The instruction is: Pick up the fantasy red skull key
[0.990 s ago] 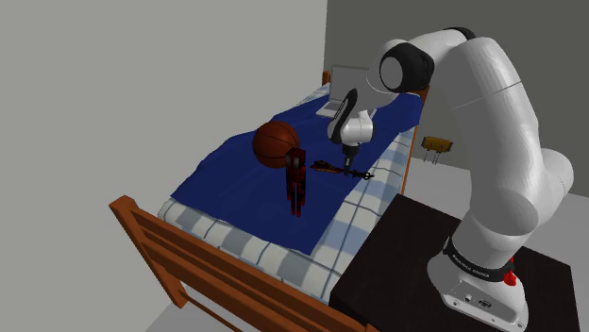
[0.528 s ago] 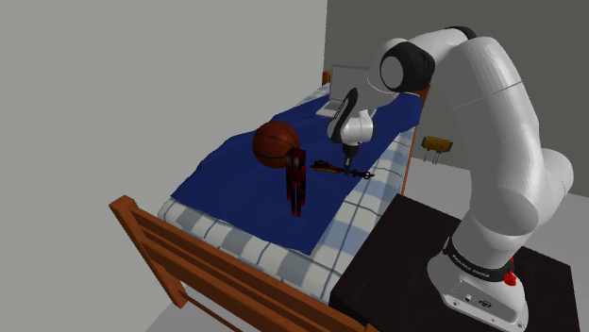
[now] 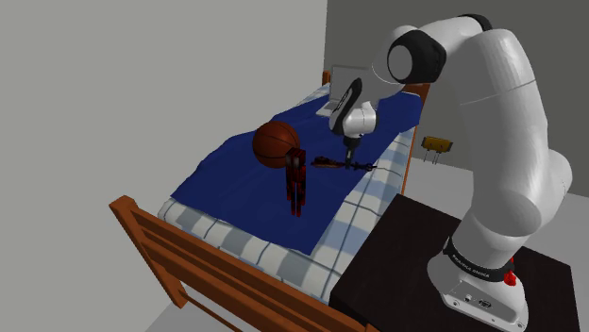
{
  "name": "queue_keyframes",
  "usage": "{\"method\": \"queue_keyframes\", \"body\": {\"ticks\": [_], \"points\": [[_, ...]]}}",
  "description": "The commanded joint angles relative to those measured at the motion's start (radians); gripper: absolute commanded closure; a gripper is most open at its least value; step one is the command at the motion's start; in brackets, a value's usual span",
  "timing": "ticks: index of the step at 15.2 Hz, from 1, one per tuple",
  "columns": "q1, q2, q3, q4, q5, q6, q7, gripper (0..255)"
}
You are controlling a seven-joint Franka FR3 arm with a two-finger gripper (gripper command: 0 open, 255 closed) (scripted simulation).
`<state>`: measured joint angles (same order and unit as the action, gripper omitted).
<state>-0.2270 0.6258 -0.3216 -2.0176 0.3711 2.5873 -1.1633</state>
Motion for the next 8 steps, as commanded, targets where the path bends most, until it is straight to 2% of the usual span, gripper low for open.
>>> {"method": "queue_keyframes", "body": {"ticks": [1,8], "points": [[0.009,-0.024,-0.012,-0.002,-0.012,-0.022,0.01,255],[0.029,-0.083,-0.039,-0.015,-0.042,-0.066,0.029,255]]}}
